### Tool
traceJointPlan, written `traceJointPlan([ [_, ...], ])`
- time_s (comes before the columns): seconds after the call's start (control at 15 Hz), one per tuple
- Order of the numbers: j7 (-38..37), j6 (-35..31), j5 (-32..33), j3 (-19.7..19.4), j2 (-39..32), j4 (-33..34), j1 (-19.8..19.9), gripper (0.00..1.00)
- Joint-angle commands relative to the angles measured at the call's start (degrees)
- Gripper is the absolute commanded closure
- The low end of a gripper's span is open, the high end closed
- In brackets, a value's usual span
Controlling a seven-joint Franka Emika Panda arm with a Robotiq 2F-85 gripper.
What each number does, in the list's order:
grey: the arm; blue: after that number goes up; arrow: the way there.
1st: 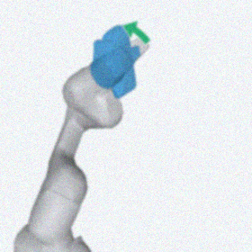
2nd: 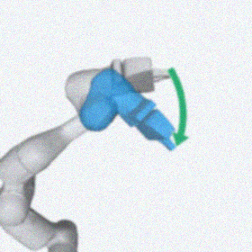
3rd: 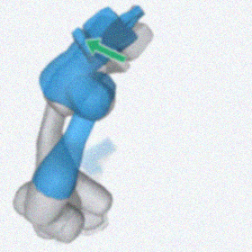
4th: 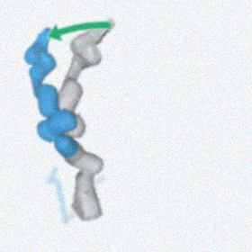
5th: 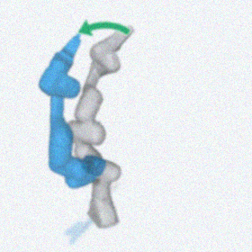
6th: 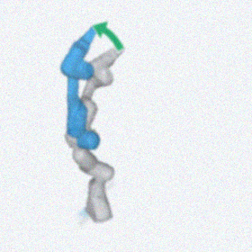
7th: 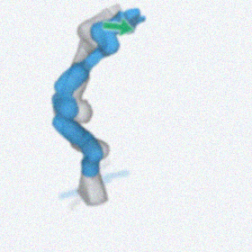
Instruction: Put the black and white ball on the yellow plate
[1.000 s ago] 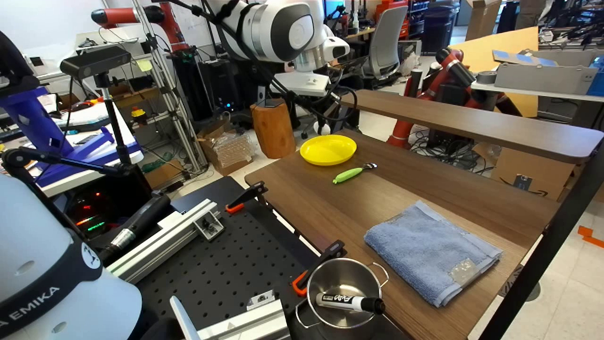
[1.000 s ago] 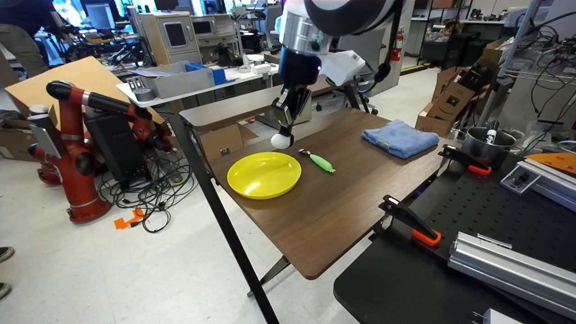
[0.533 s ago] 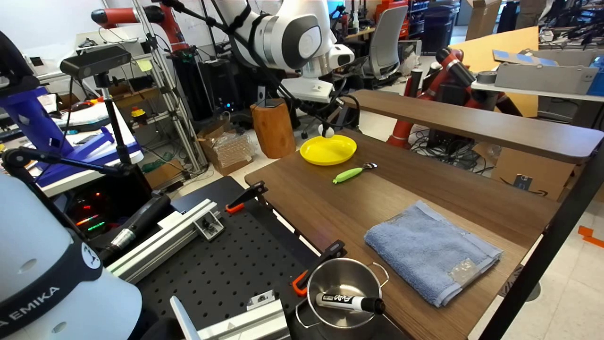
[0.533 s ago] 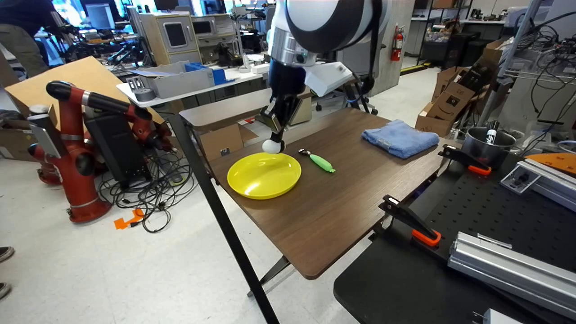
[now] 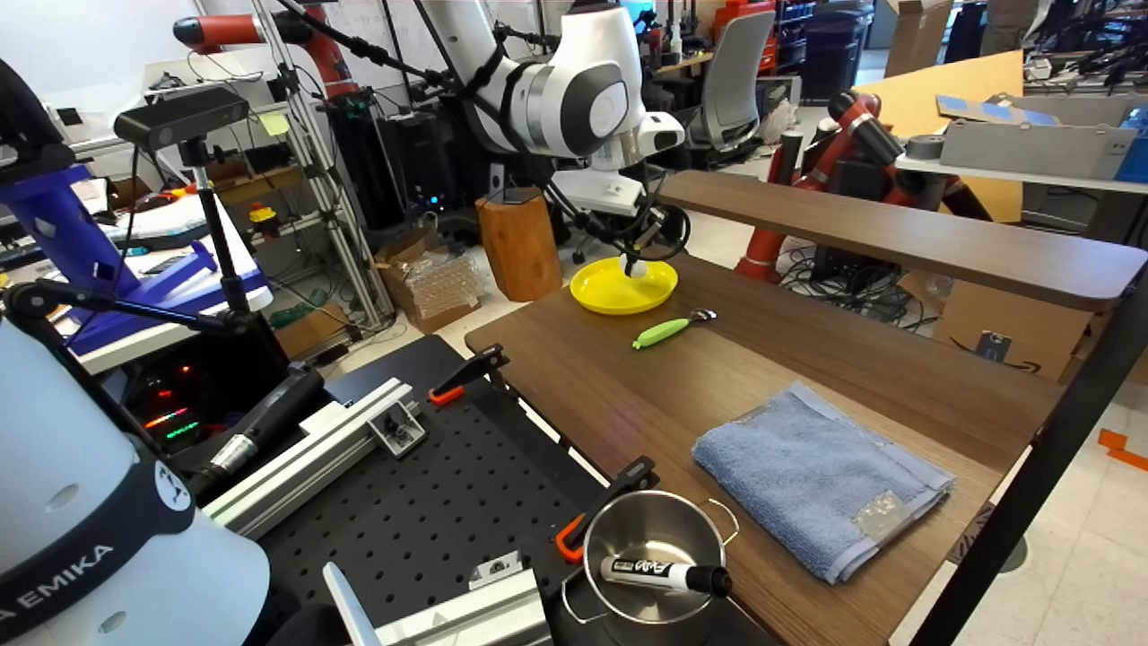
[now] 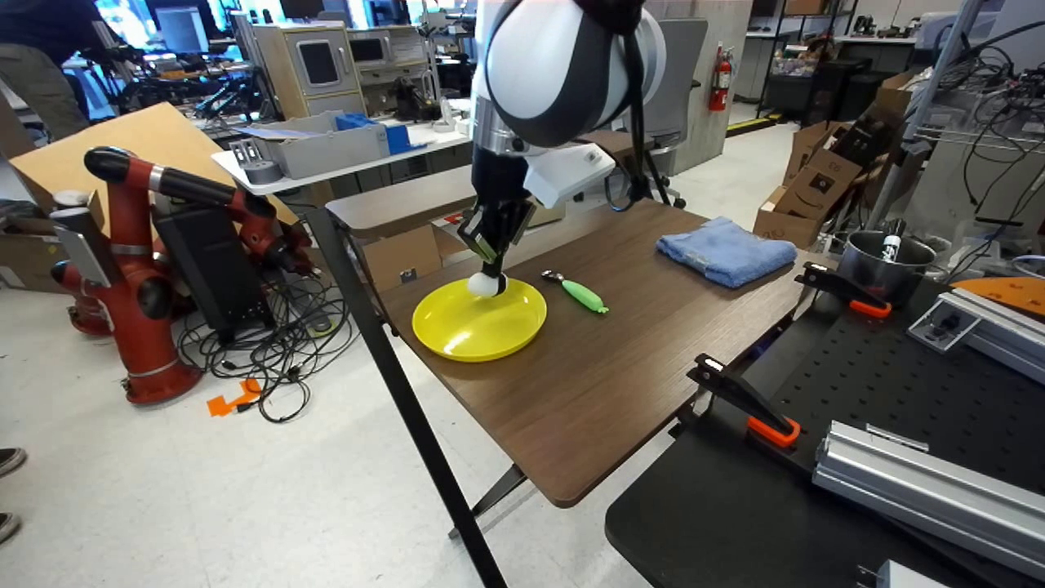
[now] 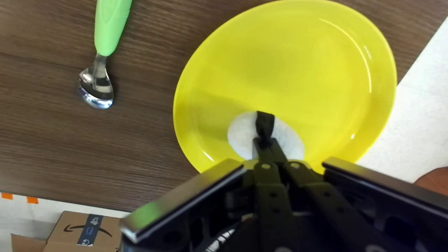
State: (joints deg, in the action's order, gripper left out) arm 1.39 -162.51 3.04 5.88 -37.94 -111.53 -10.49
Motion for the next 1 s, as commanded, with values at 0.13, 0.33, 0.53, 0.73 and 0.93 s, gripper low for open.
traceJointPlan([
  [0.13, -4.0, 3.9, 1.0, -3.4, -4.7, 6.2, -3.4, 1.00],
  [0.33, -5.2, 5.6, 1.1, -4.2, -5.8, 7.7, -4.2, 0.73],
  [0.53, -5.6, 7.1, 1.2, -4.3, -5.9, 8.3, -4.1, 0.52],
  [0.73, -5.5, 8.3, 1.2, -4.1, -5.4, 8.4, -3.8, 0.31],
  [0.93, -5.5, 7.4, 1.2, -4.1, -4.4, 7.2, -3.7, 0.09],
])
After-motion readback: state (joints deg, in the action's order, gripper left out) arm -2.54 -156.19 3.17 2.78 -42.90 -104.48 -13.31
